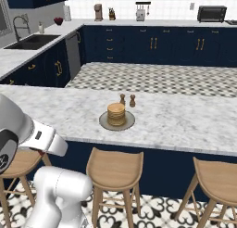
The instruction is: Take the strawberry from the fridge and place it on top of the pancake, located on the dining counter.
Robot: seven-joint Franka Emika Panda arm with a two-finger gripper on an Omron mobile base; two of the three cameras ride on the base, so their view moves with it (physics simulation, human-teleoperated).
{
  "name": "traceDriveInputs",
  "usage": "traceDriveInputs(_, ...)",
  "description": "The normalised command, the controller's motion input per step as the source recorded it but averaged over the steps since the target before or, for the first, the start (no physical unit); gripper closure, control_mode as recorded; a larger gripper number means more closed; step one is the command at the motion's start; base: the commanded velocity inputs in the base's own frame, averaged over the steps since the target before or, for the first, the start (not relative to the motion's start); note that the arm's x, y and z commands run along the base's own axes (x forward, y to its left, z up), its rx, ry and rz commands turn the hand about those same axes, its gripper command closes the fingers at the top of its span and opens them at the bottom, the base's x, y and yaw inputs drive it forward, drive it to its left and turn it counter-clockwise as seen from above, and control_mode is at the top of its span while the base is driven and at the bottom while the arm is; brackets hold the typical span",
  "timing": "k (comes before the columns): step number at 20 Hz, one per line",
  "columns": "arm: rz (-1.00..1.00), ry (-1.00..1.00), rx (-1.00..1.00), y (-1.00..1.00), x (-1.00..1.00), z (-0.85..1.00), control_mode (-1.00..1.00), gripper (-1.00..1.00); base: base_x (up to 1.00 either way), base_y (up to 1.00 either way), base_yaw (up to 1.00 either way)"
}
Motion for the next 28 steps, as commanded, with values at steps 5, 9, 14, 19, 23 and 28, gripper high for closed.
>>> traceDriveInputs(5,-0.01,0.0,-0.01,0.0,0.39,0.05,-1.0,1.0,0.38,0.0,0.0)
traceDriveInputs(9,-0.01,0.0,-0.03,0.0,1.0,0.21,-1.0,1.0,0.0,0.0,0.0)
traceDriveInputs(14,-0.01,0.01,-0.02,-0.04,1.0,0.17,-1.0,1.0,0.0,0.0,0.0)
traceDriveInputs(19,-0.02,0.12,0.0,-0.24,1.0,0.0,-1.0,1.0,0.0,0.0,0.0)
traceDriveInputs(23,-0.01,0.1,0.0,-0.2,1.0,-0.04,-1.0,1.0,0.0,0.0,0.0)
traceDriveInputs(28,0.0,0.09,0.0,-0.07,1.0,-0.14,-1.0,1.0,0.0,0.0,0.0)
